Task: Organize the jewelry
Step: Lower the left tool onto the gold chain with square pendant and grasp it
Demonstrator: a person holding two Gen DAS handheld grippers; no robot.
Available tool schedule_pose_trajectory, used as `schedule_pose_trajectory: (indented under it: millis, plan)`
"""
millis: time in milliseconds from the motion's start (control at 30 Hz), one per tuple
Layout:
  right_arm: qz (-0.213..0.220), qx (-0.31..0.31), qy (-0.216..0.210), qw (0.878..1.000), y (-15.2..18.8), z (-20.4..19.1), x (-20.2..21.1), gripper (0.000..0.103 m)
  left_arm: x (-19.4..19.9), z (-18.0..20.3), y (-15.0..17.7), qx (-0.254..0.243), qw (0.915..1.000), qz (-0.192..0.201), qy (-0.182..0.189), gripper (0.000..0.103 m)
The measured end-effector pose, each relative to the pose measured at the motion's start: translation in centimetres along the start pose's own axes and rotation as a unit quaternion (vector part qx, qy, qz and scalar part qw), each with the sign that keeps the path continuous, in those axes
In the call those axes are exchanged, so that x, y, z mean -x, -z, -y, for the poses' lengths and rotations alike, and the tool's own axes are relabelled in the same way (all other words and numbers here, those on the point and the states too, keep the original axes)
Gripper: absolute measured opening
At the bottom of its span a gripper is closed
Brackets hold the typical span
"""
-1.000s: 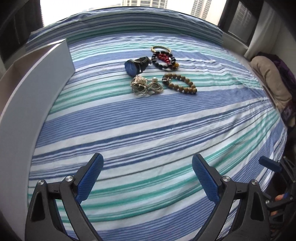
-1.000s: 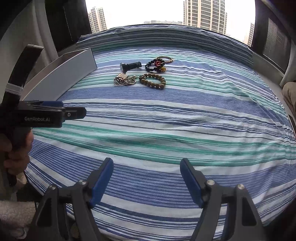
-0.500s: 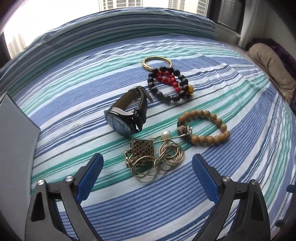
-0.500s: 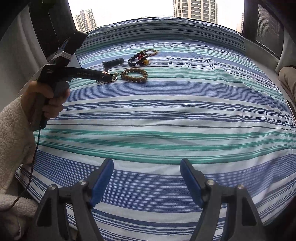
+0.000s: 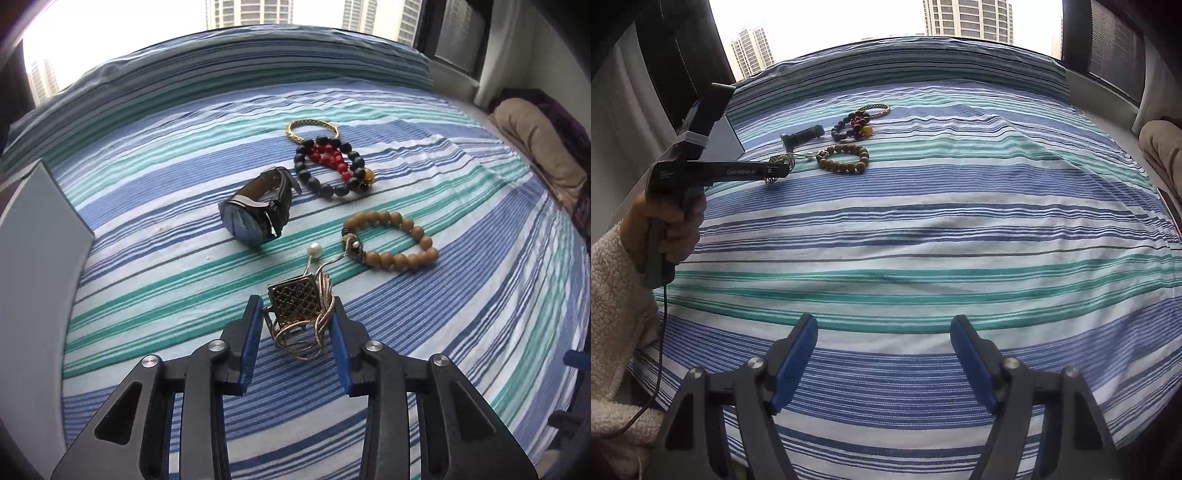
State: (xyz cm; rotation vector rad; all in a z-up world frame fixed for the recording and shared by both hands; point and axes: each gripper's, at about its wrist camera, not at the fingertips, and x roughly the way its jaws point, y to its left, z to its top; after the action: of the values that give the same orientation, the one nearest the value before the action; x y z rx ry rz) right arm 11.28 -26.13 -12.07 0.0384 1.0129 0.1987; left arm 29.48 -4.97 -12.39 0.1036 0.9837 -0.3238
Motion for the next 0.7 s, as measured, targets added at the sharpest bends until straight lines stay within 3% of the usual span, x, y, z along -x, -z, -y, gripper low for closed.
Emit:
schedule_pose_trajectory:
  millis: [200, 433, 667, 700]
  plan:
    - [0.004, 0.000, -0.001, 1.000, -0.4, -0.1, 0.6, 0.076, 5.2, -0.4, 2.2, 0.034, 0.9993, 0.016, 0.005, 0.035]
    - [-0.002, 0.001, -0.031, 1.000, -1.8, -0.6, 0.8, 0.076, 9.5, -1.6, 6.1, 0.078, 0.9969, 0.011, -0.003, 0.035]
    - [-0.032, 0.032, -0.067, 0.997, -3.9, -2.8, -0.7, 0.076, 11.9, -2.9, 9.1, 0.112, 0.9920, 0.019, -0.055, 0.034]
    - [-0.036, 0.034, -0.073, 0.996, -4.6, -2.9, -1.0, 0.076, 12.3, -3.1, 9.3, 0.118, 0.9911, 0.023, -0.057, 0.028]
